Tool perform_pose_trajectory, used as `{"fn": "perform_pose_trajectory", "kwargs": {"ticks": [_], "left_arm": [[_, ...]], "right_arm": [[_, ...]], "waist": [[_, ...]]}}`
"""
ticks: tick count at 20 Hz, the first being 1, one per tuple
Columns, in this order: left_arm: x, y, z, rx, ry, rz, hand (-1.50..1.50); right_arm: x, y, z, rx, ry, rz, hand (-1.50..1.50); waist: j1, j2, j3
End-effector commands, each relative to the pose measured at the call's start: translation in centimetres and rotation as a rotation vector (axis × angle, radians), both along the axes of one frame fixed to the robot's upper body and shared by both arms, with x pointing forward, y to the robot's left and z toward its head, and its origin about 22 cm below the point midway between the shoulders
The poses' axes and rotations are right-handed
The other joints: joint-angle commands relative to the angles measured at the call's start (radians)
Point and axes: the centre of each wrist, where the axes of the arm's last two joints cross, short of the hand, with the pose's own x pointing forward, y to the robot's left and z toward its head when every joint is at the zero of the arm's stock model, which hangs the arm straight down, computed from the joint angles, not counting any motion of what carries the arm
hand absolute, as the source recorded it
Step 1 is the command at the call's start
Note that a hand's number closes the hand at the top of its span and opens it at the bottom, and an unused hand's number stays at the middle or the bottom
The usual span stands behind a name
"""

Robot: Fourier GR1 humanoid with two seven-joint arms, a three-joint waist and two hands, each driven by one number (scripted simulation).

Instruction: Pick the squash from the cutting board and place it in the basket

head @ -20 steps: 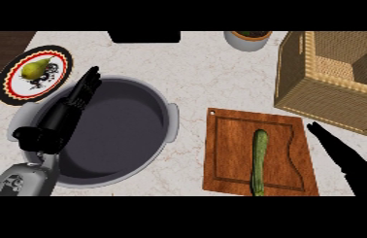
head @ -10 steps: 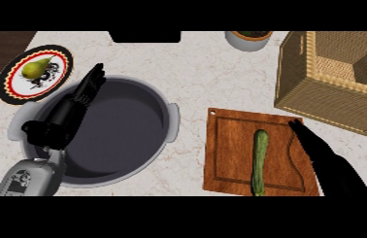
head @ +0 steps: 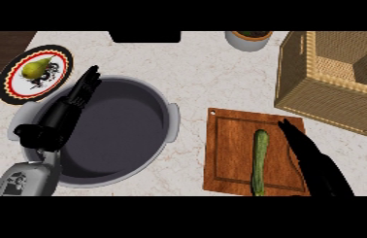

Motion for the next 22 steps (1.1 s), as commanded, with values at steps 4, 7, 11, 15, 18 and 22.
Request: {"fn": "perform_pose_trajectory", "kwargs": {"ticks": [4, 7, 11, 15, 18, 22], "left_arm": [[-0.4, 0.6, 0.4, -0.004, -0.012, 0.001, 0.0], [-0.4, 0.5, -0.2, -0.003, 0.016, -0.01, 0.0], [0.7, 0.8, -0.7, -0.015, -0.018, 0.001, 0.0], [0.4, -1.0, -1.2, 0.007, -0.004, 0.002, 0.0], [-0.9, -1.0, 1.4, 0.003, -0.017, 0.013, 0.0], [0.5, -0.3, -0.3, -0.003, 0.007, -0.006, 0.0]], "right_arm": [[0.2, 0.9, 0.3, 0.025, -0.002, 0.025, -1.5], [-1.2, 1.5, 0.5, 0.002, 0.007, 0.001, -1.5], [-0.1, 2.6, -1.4, -0.068, 0.049, 0.014, -1.5], [-0.6, 1.6, -2.1, -0.079, 0.063, 0.003, -1.5], [1.6, 1.5, -1.5, -0.079, 0.065, -0.003, -1.5], [1.7, 4.0, -2.2, -0.098, 0.065, -0.004, -1.5]], "waist": [[0.0, 0.0, 0.0], [-0.001, 0.0, 0.0], [-0.001, 0.001, 0.0], [-0.002, 0.0, 0.0], [0.003, 0.0, 0.0], [0.0, 0.0, 0.0]]}}
